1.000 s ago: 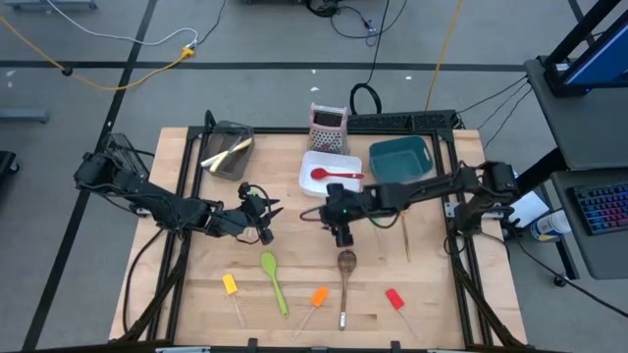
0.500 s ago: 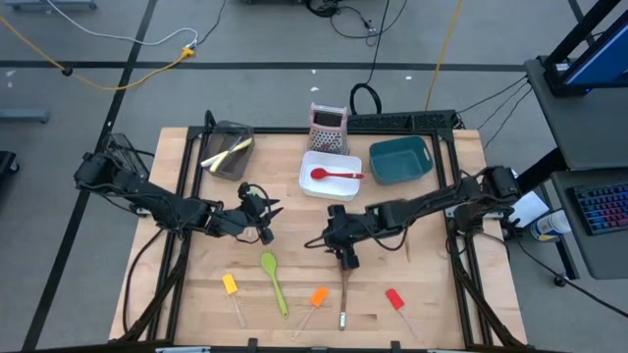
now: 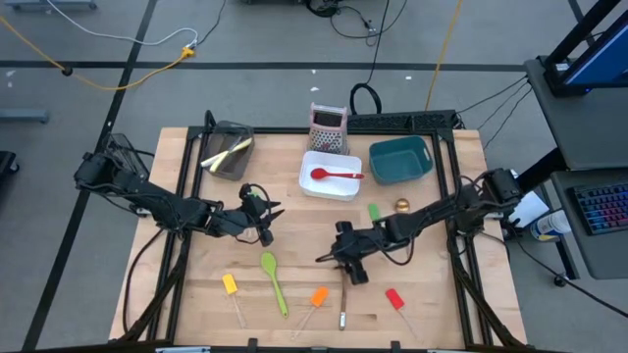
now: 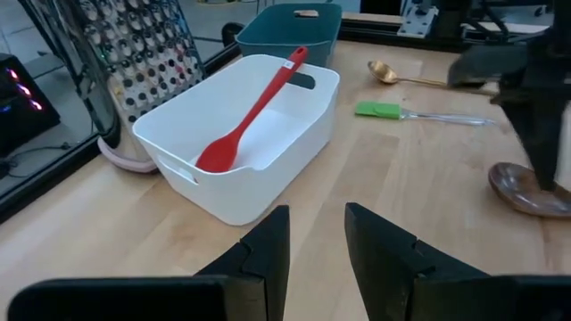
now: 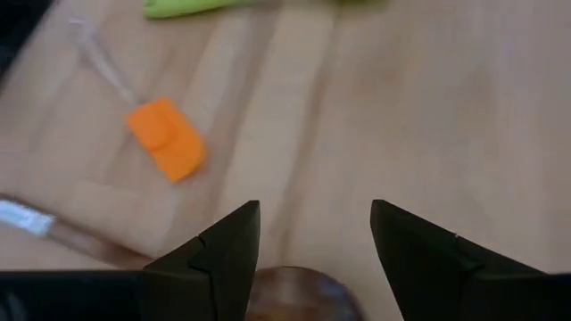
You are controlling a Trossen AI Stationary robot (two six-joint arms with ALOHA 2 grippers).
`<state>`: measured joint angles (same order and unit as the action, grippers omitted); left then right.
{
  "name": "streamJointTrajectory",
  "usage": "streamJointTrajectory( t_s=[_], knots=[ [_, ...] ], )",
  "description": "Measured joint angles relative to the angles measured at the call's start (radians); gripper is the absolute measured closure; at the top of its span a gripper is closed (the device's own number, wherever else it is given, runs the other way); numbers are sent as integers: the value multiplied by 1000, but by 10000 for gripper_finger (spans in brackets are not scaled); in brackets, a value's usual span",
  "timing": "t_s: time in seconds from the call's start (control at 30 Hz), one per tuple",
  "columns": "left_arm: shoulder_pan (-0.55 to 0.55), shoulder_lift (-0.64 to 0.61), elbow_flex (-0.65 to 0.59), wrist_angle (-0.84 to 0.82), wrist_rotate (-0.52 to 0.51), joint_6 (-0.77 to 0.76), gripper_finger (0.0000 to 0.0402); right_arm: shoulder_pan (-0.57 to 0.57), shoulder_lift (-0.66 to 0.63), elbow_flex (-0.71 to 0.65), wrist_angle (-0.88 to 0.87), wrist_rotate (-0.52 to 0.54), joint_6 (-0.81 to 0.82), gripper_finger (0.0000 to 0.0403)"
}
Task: Pick & Place Kitchen Items
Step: Put the brown spoon into the white bin
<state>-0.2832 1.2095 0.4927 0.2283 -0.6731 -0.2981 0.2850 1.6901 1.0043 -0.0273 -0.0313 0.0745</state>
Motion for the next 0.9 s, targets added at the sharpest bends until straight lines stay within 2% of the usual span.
streamJointTrajectory(
  t_s=[0.23, 0.4, 0.9],
  knots=[
    [0, 0, 0, 0, 39, 0, 286, 37, 0, -41, 45, -62, -143, 193],
    [0, 0, 0, -1, 55, -19, 286, 52, 0, -41, 45, -180, -149, 193],
    [0, 0, 0, -1, 55, -23, 286, 136, 0, -41, 61, -181, -333, 193]
  ],
)
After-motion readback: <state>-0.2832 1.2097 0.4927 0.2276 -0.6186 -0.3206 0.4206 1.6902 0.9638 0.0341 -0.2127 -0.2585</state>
